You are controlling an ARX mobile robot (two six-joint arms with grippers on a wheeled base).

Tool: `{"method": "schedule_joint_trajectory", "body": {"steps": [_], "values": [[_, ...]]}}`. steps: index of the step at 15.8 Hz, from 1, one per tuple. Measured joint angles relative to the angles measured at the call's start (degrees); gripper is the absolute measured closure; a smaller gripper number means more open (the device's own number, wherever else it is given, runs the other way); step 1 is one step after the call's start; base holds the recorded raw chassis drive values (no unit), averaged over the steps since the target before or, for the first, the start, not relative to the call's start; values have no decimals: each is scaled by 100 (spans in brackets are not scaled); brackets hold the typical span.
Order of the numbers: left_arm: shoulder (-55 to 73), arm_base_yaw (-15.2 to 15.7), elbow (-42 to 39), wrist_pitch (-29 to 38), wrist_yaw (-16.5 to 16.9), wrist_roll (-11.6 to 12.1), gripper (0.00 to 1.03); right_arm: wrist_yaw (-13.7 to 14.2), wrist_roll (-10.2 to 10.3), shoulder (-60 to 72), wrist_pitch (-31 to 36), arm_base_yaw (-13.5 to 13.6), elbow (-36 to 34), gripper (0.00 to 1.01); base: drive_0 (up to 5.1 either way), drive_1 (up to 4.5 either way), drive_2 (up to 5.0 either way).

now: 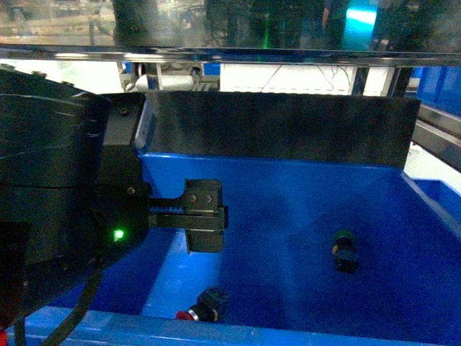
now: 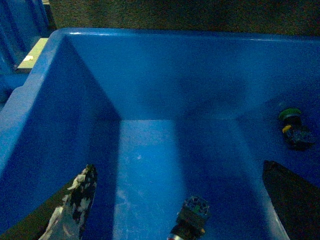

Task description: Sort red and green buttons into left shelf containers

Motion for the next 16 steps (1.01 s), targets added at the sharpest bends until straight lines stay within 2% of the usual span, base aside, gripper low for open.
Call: {"method": "schedule_joint_trajectory", "body": {"steps": [2,4,7,11,12,13,14,16], "values": [[-181,2,-177,20,17,0,5,0,0,0,0,0,0,3,0,0,0],[-879,42,-817,52,63,20,5,0,-2,0,0,0,0,3,0,0,0],[-2017,295,-1292,-310,96,278,5,0,0,0,0,0,0,3,0,0,0],[-4048,719,-1659,-1613,173,551,5,0,0,0,0,0,0,3,0,0,0],[-4658,761,-1690,-2070,72,619,5,0,0,0,0,0,0,3,0,0,0],[-5722,962,-1690,-2883,33,667,5,0,-2,0,0,0,0,3,0,0,0],[-6107,1108,-1692,-3117,-76,702,5,0,-2,0,0,0,0,3,0,0,0],[-6537,1488,-1725,-3506,-184,525,5,0,0,0,0,0,0,3,0,0,0]]}}
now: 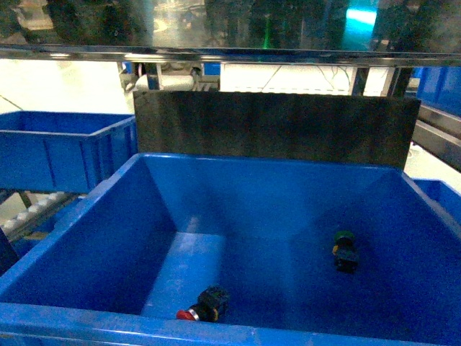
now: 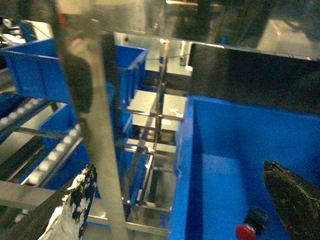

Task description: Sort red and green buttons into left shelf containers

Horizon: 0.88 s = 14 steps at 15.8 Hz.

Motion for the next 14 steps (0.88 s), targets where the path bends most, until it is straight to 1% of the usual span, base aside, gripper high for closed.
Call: {"method": "schedule_joint_trajectory", "body": {"steps": [1,2,3,4,5,6,7,8,9,10,11,12,13,14], "values": [[-20,31,0,20,-59,-81,5,0,0,0,0,0,0,3,0,0,0],[-11,11,-2,7,-28,-92,5,-2,0,0,0,0,0,3,0,0,0],[13,-7,-35,162,39,-63,6,584,-87,-98,376,275,-101,8,0,0,0],[-116,208,-522,1377,562,254,18,1576,-236,-442,627,1106,-269,23,0,0,0],[-315,328,-866,1884,820,516,28,2006,-299,-446,643,1266,-278,34,0,0,0],[-415,393,-970,2020,885,619,36,2201,-308,-448,634,1217,-313,41,0,0,0],[-568,470,-986,2026,1003,723,48,2256,-341,-452,632,1185,-365,54,0,0,0],[-695,522,-1047,1982,1086,785,59,2247,-345,-459,632,1198,-380,65,0,0,0],[-868,804,-1174,1862,1458,822,72,2247,-345,-496,638,1198,-398,78,0,0,0],[-977,1102,-1255,1810,1641,826,81,2247,-348,-566,688,1198,-459,87,0,0,0],[-1093,1191,-1309,1740,1609,824,92,2249,-348,-704,662,1198,-614,98,0,0,0],[-1196,1178,-1340,1698,1650,826,99,2245,-369,-669,590,1198,-610,99,0,0,0],[-1329,1126,-1379,1633,1714,831,101,2249,-374,-697,656,1198,-610,99,0,0,0],[-1423,1130,-1414,1572,1707,839,101,2247,-374,-713,697,1198,-610,99,0,0,0]]}}
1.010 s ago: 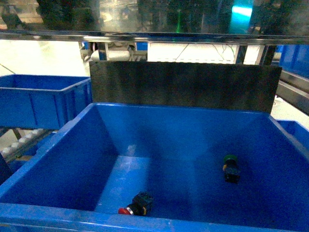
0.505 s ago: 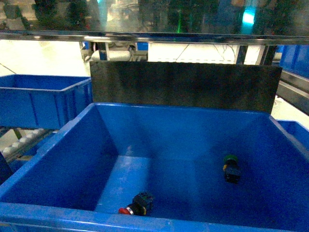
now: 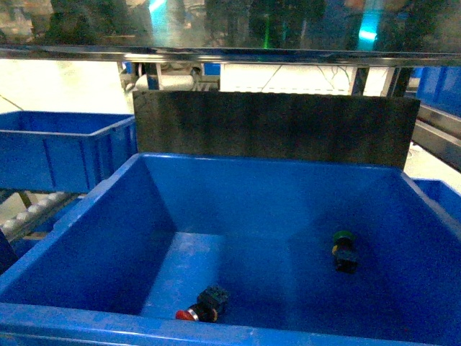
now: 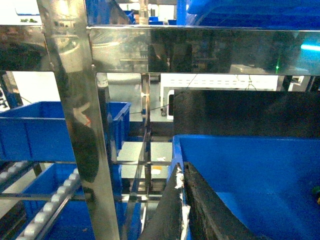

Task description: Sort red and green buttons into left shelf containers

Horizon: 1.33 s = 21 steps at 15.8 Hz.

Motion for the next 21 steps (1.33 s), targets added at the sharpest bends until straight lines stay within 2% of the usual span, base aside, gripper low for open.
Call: {"method": "schedule_joint_trajectory", "body": {"steps": [4,5,11,12,13,19,20,21], "values": [[-407,7,-114,-293,-2,2,101,0,0,0,-42,0,0,99,0,0,0],[-551,7,-267,-146,-4,2,101,0,0,0,-44,0,0,99,0,0,0],[-1145,7,-264,-776,-2,2,101,0,0,0,-44,0,0,99,0,0,0],[-1709,7,-262,-1672,2,2,101,2,0,0,-44,0,0,99,0,0,0],[-2081,7,-262,-1792,-2,2,101,2,0,0,-48,0,0,99,0,0,0],[-2074,7,-262,-1803,-4,4,101,0,0,0,-44,0,0,99,0,0,0],[-2074,7,-262,-1803,-4,0,100,0,0,0,-44,0,0,99,0,0,0],[-2074,7,-262,-1801,-4,2,87,0,-2,0,-44,0,0,88,0,0,0]]}}
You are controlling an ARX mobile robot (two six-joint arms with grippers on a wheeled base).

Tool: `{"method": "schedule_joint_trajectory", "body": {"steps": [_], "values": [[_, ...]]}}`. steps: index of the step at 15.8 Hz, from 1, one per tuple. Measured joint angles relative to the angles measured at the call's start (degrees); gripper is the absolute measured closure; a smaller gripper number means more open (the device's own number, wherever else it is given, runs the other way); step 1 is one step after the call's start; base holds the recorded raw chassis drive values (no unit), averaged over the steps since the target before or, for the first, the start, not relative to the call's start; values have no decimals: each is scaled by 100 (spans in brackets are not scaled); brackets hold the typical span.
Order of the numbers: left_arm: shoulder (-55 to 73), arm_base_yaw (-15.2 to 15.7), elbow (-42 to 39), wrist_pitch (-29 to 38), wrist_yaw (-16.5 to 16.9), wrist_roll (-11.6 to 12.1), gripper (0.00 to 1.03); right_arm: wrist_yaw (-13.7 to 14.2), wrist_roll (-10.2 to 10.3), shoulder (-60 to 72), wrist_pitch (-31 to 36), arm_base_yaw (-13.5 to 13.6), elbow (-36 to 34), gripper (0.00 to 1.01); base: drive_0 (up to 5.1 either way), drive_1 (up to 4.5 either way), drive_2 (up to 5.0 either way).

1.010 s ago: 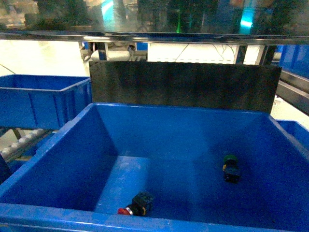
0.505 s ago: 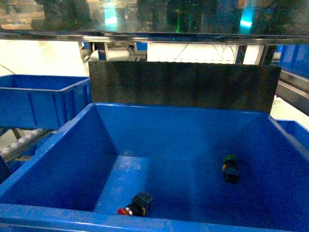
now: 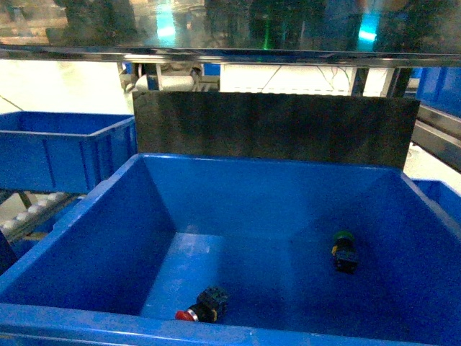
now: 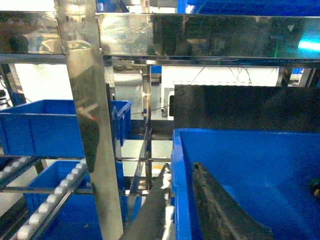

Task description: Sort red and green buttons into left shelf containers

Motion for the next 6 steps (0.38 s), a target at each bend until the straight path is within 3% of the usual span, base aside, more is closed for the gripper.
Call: {"method": "schedule_joint_trajectory", "body": {"steps": [6], "values": [[0,0,0,-2,0,0,15,0,0,0,0,0,0,15,0,0,0]]}}
